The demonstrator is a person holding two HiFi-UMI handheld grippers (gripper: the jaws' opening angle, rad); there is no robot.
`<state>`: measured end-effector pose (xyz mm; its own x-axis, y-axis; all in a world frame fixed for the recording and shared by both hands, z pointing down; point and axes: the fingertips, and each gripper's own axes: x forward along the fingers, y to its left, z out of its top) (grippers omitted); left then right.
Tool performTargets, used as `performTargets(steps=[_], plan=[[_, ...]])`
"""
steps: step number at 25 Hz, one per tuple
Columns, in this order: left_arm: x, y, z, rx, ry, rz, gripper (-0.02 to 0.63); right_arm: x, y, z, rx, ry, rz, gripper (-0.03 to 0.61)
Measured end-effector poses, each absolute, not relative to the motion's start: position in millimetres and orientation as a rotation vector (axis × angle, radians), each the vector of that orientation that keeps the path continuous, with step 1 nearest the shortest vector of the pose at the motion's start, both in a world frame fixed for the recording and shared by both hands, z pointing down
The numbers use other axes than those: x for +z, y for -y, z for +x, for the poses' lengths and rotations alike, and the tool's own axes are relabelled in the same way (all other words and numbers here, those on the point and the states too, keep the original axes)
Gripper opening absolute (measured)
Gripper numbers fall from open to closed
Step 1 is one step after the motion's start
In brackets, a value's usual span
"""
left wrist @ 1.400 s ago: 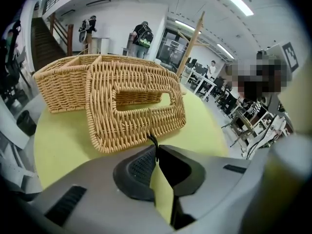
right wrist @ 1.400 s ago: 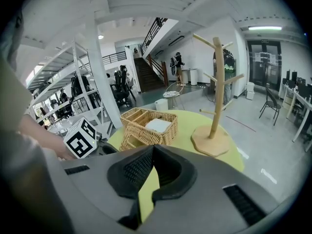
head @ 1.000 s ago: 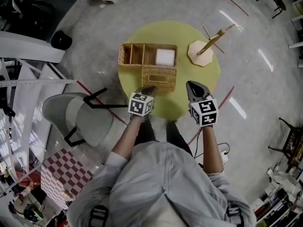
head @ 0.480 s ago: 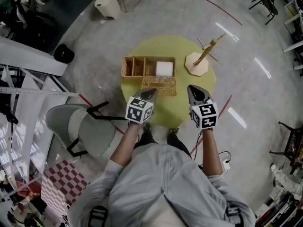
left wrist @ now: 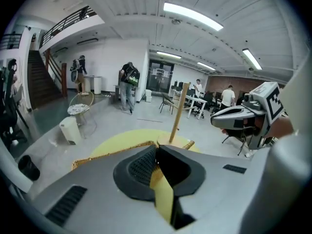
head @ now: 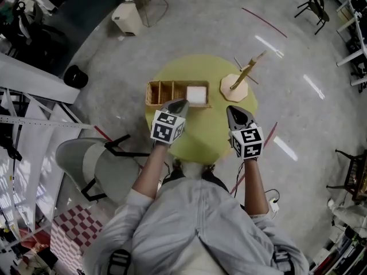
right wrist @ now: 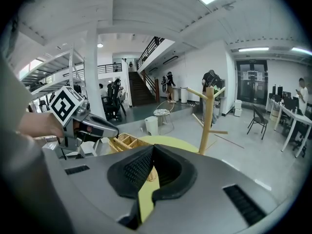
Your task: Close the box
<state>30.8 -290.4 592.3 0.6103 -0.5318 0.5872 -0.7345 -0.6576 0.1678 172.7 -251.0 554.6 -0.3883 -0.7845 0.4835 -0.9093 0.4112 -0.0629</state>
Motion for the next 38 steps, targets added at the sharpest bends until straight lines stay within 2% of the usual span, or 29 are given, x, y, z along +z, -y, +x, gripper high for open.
performTargets(steps=[12,22,30,38], plan=[[605.9,369.1,39.1,0.699,1.027,2.467,0.044,574.0,272.6,177.2,0.484,2.229,1.462,0.015],[660.3,427.8,48.4,0.772,1.007,2.42,0.044,580.9,304.2,178.6,0.476,2.2,1.473,0.015],[716.6,437.3,51.5,0.918,0.939,2.342,0.044,584.8,313.1,172.8,0.491,2.201,1.475,0.015],[722.7,438.9,54.1,0.936,0.916,2.339,0.044,576.5,317.0,167.2,0.454,2.202,1.471,0.015]])
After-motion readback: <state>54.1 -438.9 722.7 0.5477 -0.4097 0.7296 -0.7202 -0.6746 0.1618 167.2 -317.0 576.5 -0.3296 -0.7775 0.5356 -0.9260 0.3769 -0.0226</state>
